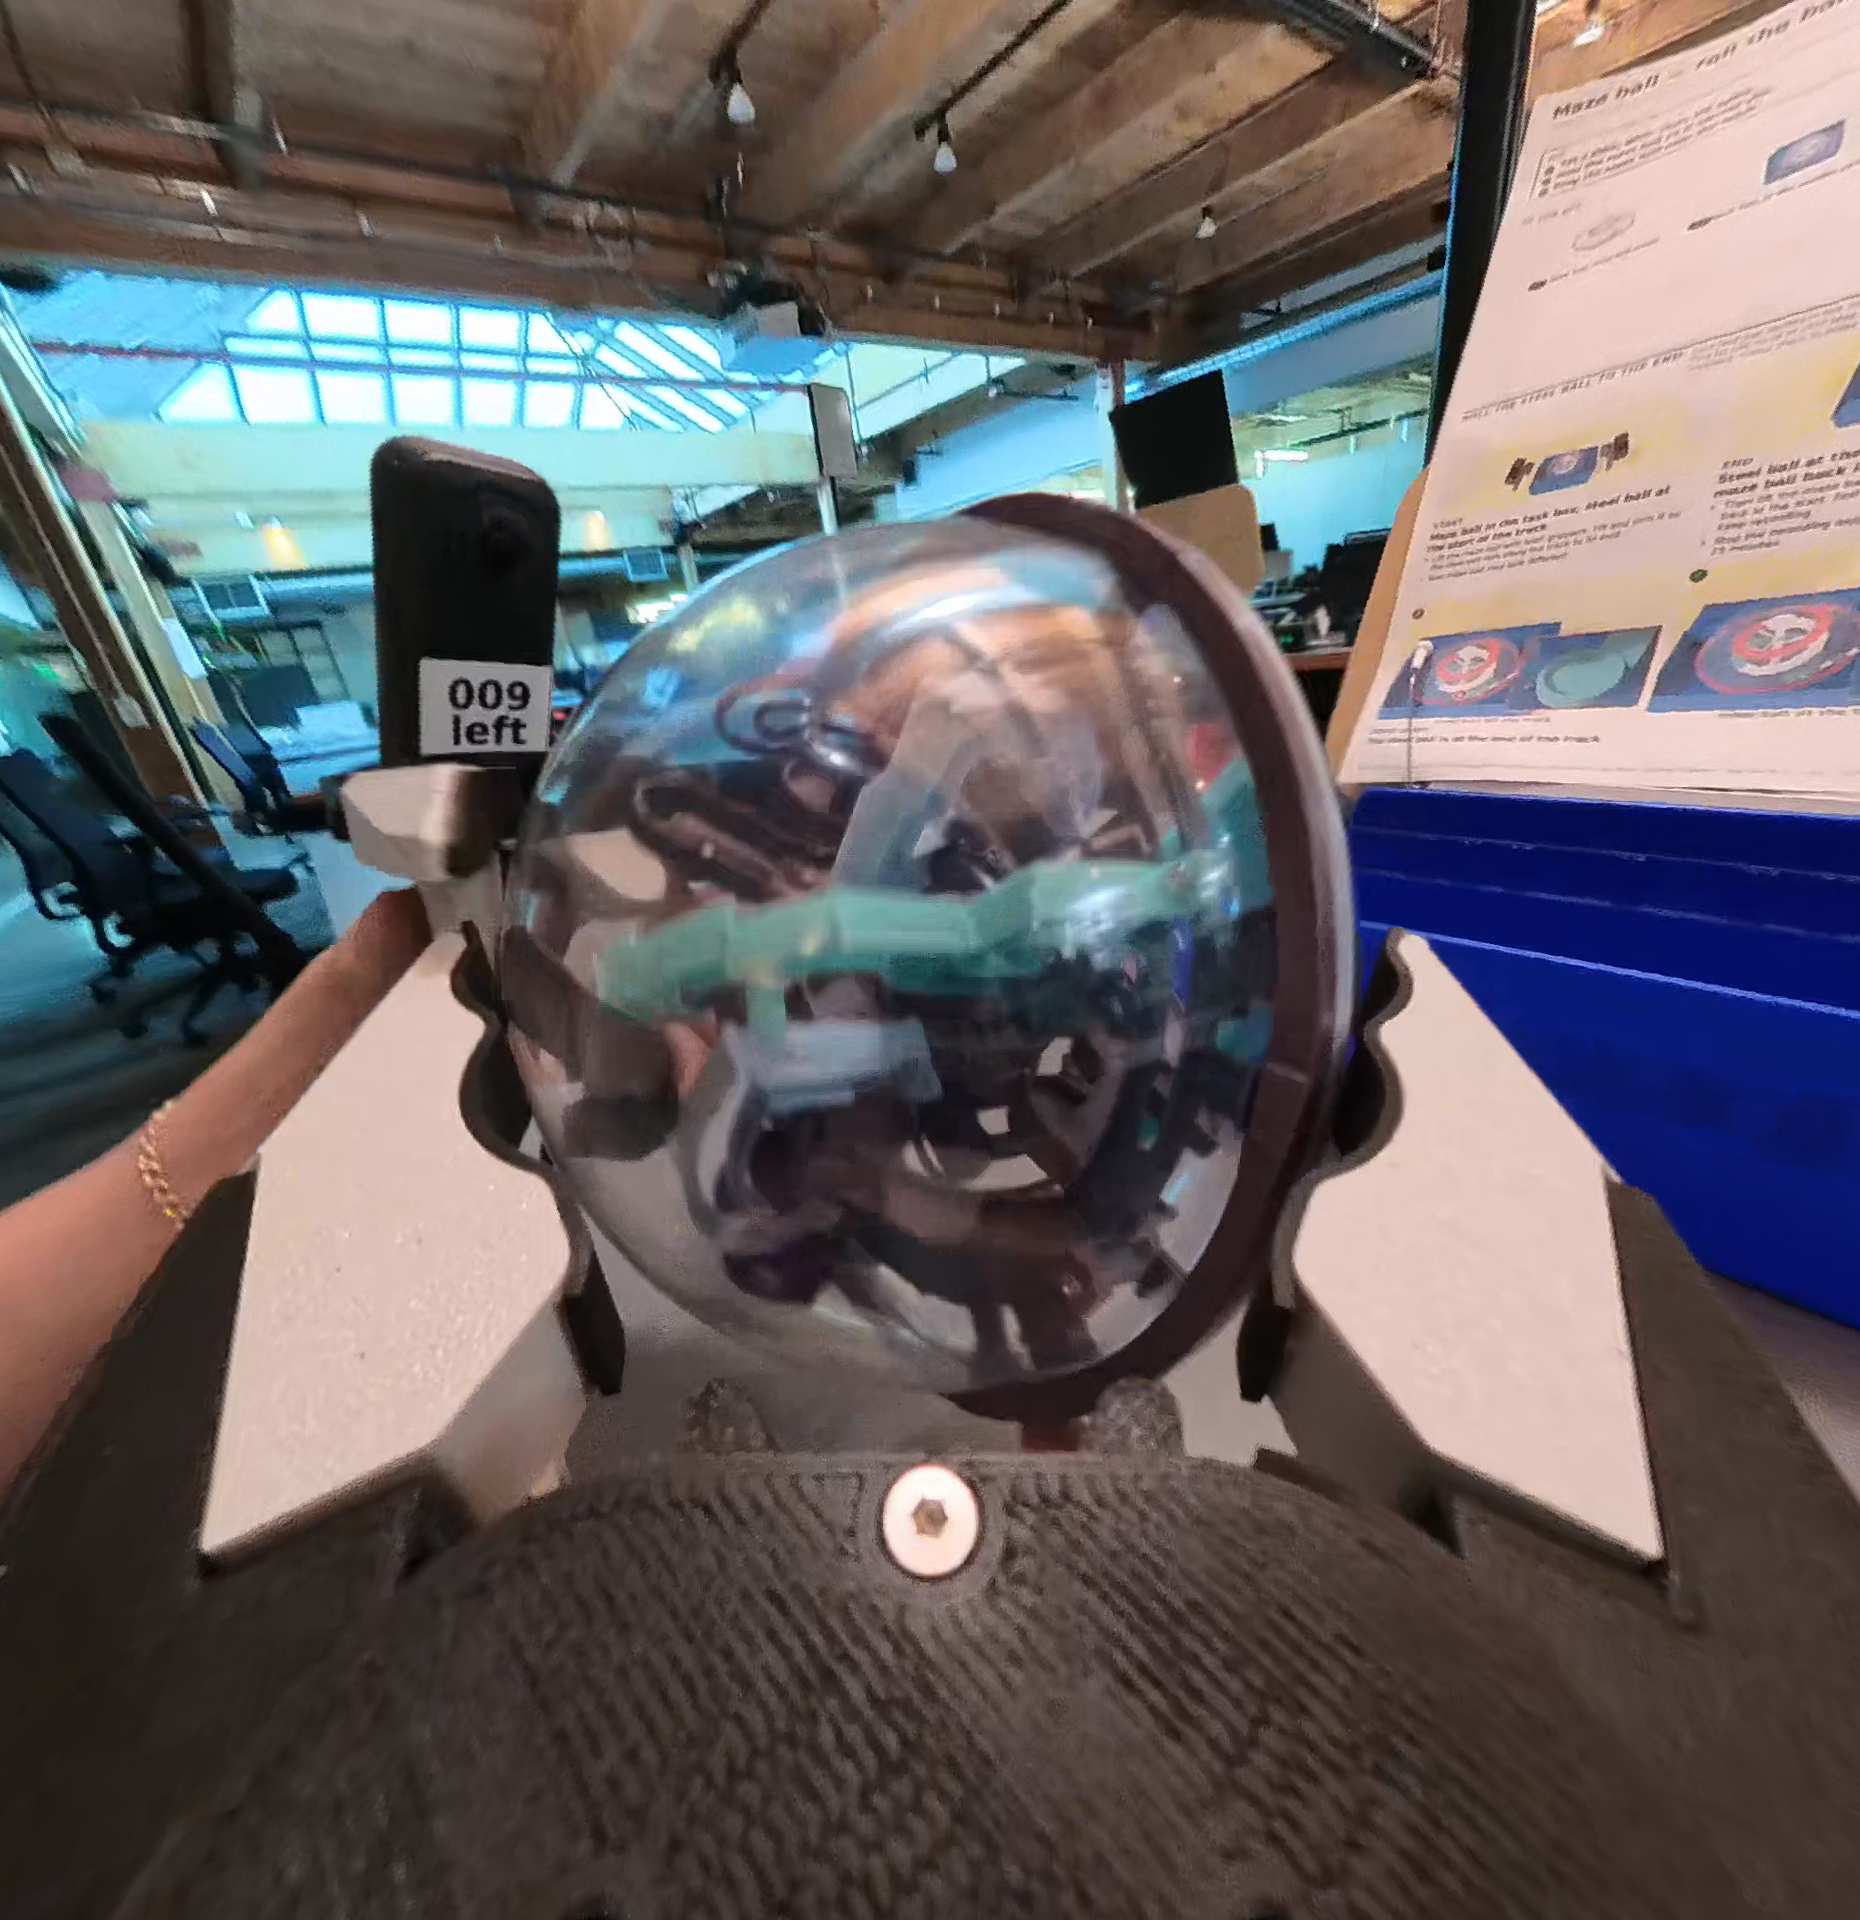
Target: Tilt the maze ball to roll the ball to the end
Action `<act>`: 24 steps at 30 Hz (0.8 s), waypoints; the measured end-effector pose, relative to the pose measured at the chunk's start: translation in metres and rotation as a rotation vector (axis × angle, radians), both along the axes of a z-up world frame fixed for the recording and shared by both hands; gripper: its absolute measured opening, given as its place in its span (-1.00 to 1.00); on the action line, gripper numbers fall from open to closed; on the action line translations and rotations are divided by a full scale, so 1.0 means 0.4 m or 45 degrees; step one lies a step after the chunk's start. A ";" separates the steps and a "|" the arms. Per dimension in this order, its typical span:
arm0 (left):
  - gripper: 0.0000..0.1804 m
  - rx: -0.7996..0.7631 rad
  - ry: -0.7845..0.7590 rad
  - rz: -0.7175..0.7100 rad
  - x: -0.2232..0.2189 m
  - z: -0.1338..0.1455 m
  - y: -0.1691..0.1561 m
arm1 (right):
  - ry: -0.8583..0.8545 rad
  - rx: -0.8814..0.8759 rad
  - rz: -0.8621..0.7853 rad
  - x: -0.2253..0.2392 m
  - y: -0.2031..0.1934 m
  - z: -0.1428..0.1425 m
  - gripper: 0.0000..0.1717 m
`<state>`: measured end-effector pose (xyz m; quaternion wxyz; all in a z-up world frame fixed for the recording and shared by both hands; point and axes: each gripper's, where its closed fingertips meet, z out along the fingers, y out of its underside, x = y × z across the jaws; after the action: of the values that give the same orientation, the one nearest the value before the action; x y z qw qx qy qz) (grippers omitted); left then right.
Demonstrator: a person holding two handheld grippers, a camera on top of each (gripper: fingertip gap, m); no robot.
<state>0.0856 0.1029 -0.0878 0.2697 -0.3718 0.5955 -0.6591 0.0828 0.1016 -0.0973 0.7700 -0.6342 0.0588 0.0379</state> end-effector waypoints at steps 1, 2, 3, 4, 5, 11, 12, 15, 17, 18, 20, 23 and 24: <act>0.72 -0.021 -0.023 -0.012 -0.008 0.016 -0.007 | 0.024 0.006 0.007 0.000 0.000 0.001 0.83; 0.73 -0.033 -0.034 -0.016 -0.013 0.025 -0.010 | 0.032 0.015 0.018 -0.003 -0.001 0.002 0.83; 0.72 -0.032 -0.024 -0.016 -0.016 0.027 -0.010 | 0.043 0.024 0.023 -0.004 -0.001 0.005 0.83; 0.72 -0.040 -0.008 -0.017 -0.018 0.028 -0.010 | 0.060 0.024 0.028 -0.006 -0.001 0.006 0.83; 0.73 -0.063 0.015 -0.017 -0.019 0.029 -0.008 | 0.078 0.018 0.031 -0.006 0.000 0.007 0.83; 0.64 -0.314 0.189 -0.007 -0.007 0.026 0.020 | 0.165 -0.002 0.010 -0.012 0.005 0.005 0.82; 0.65 -0.352 0.222 -0.012 -0.006 0.022 0.024 | 0.166 -0.001 0.001 -0.014 0.005 0.008 0.82; 0.66 -0.458 0.344 -0.023 0.001 0.002 0.032 | 0.151 -0.014 -0.020 -0.024 0.004 0.017 0.79; 0.70 -0.527 0.385 -0.060 0.001 -0.001 0.031 | 0.120 -0.016 -0.043 -0.029 0.004 0.024 0.79; 0.71 -0.548 0.381 -0.073 0.001 0.001 0.031 | 0.097 -0.024 -0.056 -0.030 0.004 0.025 0.79; 0.71 -0.554 0.360 -0.083 0.001 0.005 0.029 | 0.049 -0.045 -0.074 -0.032 0.005 0.024 0.81; 0.71 -0.508 0.347 -0.066 0.002 0.003 0.024 | 0.045 -0.071 -0.075 -0.033 0.008 0.015 0.83; 0.72 -0.490 0.347 -0.059 0.002 0.001 0.023 | 0.051 -0.077 -0.067 -0.033 0.009 0.012 0.83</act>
<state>0.0864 0.1123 -0.0875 0.0957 -0.4882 0.4984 -0.7100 0.0697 0.1051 -0.0925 0.7499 -0.6545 0.0920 0.0284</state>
